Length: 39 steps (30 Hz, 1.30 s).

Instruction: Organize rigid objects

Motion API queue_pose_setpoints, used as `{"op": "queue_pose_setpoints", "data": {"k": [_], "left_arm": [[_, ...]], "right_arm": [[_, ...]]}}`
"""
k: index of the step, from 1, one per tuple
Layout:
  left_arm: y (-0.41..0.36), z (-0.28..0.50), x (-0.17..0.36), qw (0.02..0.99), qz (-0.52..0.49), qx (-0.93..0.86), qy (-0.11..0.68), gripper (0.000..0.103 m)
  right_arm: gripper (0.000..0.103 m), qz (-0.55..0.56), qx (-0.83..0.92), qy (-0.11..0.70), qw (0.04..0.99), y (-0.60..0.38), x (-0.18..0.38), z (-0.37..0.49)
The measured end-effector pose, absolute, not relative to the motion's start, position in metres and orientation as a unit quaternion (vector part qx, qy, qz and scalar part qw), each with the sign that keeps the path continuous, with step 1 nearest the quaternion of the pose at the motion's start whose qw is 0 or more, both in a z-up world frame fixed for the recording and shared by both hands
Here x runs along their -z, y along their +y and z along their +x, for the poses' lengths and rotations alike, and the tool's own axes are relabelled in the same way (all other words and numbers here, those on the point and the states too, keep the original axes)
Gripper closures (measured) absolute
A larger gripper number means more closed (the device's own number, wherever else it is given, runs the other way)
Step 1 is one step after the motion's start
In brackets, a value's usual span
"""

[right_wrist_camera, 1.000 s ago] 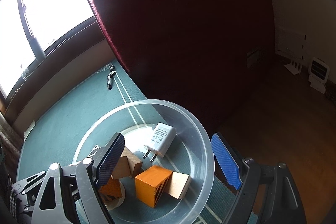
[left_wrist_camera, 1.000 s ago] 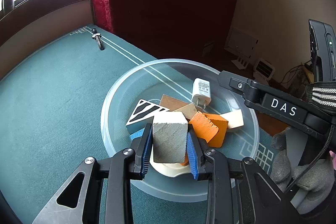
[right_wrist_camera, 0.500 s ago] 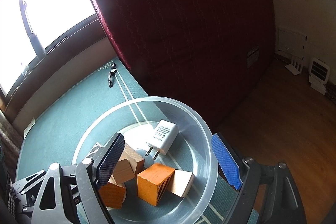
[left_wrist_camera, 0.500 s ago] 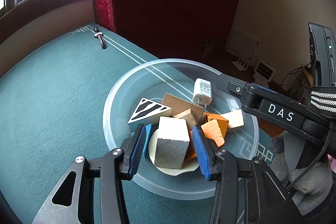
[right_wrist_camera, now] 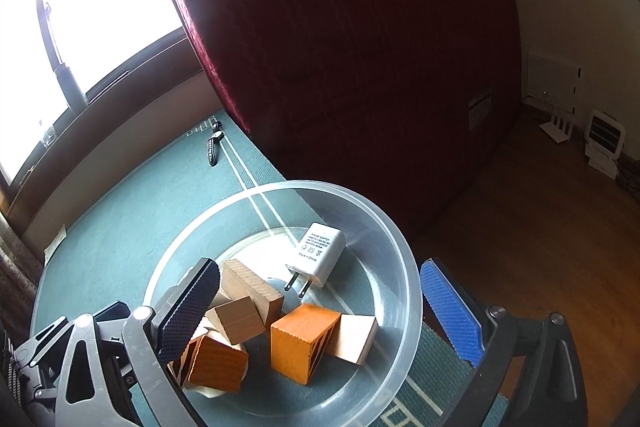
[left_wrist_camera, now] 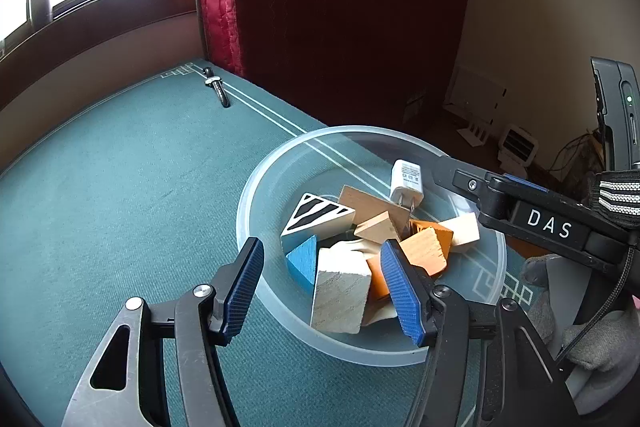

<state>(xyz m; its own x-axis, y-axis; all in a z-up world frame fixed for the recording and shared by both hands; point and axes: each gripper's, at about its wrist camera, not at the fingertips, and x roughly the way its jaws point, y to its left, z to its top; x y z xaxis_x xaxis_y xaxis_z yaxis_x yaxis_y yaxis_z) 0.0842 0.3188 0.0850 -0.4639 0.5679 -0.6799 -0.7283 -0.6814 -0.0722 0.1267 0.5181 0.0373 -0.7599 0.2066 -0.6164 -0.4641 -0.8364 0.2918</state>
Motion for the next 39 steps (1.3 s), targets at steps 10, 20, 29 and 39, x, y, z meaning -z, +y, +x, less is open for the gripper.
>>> {"op": "queue_pose_setpoints", "data": {"k": [10, 20, 29, 39], "left_arm": [[0.288, 0.080, -0.092, 0.346, -0.332, -0.872, 0.097, 0.020], [0.263, 0.081, -0.095, 0.300, -0.309, -0.897, 0.103, 0.008], [0.253, 0.085, -0.089, 0.282, -0.310, -0.901, 0.116, 0.003], [0.250, 0.091, -0.076, 0.245, -0.324, -0.901, 0.150, 0.003]], "right_arm": [[0.001, -0.325, -0.900, 0.198, 0.214, 0.509, -0.032, 0.138], [0.001, -0.326, -0.903, 0.138, 0.242, 0.486, -0.046, 0.153], [0.001, -0.341, -0.904, 0.082, 0.245, 0.464, -0.046, 0.159], [0.001, -0.375, -0.894, 0.040, 0.243, 0.441, -0.033, 0.161]]}}
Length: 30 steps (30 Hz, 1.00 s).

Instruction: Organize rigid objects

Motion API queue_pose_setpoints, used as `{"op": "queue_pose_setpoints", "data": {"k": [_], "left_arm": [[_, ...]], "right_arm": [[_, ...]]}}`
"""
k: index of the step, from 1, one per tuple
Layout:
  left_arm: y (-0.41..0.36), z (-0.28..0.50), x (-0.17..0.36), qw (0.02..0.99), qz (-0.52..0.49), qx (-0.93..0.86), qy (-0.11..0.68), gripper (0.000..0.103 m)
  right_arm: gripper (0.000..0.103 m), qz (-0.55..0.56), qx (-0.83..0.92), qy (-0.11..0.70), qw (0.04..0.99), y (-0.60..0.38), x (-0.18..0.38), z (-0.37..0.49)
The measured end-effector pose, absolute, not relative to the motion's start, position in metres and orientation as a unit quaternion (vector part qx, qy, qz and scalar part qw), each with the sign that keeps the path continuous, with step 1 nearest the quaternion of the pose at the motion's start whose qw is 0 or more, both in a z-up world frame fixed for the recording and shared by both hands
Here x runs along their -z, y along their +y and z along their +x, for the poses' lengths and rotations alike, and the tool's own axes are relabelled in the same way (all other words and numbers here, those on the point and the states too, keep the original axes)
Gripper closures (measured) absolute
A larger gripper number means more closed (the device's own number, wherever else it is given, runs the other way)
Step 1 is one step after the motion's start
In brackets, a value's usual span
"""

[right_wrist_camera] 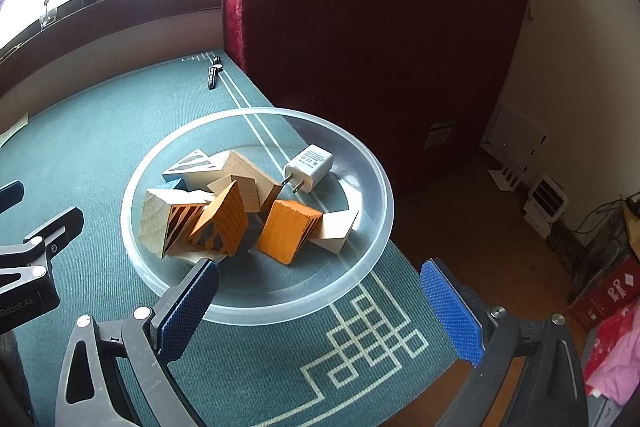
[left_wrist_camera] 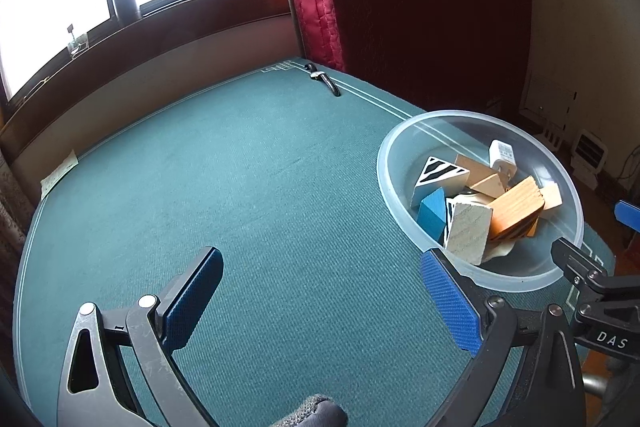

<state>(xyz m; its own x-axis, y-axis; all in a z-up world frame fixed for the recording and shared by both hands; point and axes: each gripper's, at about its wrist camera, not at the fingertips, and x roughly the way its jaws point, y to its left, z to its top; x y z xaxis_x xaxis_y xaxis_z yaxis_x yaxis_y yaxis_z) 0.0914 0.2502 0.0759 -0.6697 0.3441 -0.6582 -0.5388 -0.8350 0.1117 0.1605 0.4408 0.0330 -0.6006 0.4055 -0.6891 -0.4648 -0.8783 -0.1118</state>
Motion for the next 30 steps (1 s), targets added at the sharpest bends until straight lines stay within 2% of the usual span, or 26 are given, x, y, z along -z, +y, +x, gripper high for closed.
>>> {"op": "queue_pose_setpoints", "data": {"k": [12, 30], "left_arm": [[0.263, 0.092, -0.061, 0.235, -0.333, -0.893, 0.191, 0.003], [0.266, 0.094, -0.061, 0.232, -0.332, -0.892, 0.202, 0.003]], "right_arm": [[0.001, -0.397, -0.886, 0.042, 0.236, 0.436, -0.024, 0.161], [0.001, -0.395, -0.890, 0.049, 0.222, 0.438, -0.026, 0.165]]}}
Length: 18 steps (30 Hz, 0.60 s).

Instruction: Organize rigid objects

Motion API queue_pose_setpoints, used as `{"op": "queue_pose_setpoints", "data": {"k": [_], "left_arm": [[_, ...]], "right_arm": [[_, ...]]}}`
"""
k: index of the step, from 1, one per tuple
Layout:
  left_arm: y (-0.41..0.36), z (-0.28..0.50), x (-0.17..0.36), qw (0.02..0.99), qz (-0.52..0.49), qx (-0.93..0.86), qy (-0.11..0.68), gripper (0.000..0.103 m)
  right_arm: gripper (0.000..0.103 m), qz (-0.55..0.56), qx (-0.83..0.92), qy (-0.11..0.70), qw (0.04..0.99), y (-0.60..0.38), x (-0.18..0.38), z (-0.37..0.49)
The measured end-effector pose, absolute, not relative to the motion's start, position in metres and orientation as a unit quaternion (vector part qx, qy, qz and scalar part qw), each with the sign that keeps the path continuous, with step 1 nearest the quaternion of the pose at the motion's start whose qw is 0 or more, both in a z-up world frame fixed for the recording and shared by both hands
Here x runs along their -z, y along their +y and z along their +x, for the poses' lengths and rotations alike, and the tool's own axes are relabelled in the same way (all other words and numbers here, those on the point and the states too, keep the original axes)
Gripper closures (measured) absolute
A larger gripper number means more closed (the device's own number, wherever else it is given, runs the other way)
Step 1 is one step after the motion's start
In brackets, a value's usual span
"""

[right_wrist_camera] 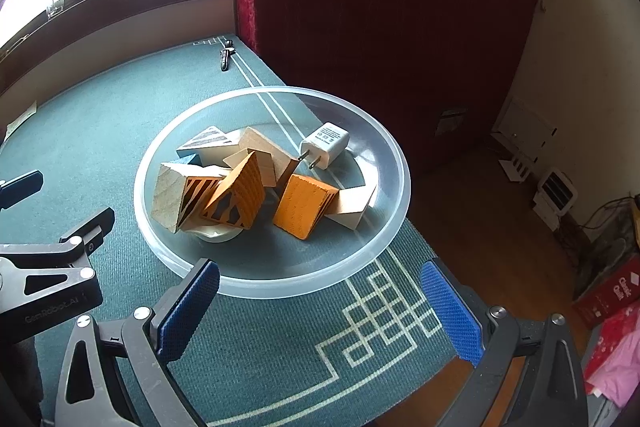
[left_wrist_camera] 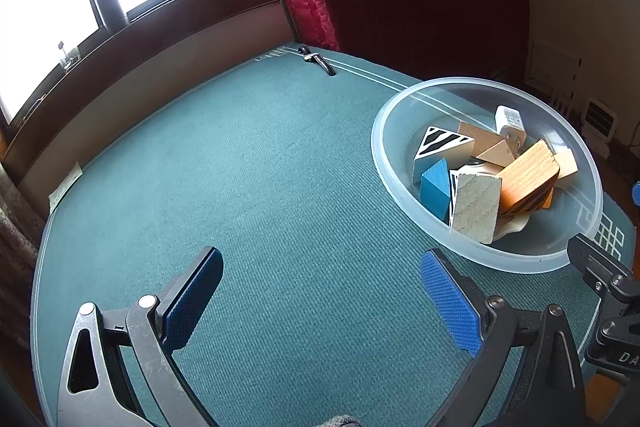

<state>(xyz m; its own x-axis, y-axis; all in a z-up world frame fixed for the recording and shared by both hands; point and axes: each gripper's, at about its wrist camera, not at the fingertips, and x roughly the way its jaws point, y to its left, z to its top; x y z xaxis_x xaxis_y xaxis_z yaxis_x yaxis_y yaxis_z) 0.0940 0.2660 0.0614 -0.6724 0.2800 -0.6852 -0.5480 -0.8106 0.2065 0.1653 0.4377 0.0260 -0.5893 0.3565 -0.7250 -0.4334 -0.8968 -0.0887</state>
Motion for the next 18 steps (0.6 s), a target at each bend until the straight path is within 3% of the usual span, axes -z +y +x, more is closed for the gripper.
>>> {"op": "queue_pose_setpoints", "data": {"k": [18], "left_arm": [[0.2632, 0.0959, -0.0668, 0.220, -0.317, -0.898, 0.211, 0.003]], "right_arm": [[0.001, -0.394, -0.893, 0.053, 0.212, 0.4363, -0.0265, 0.1637]]}}
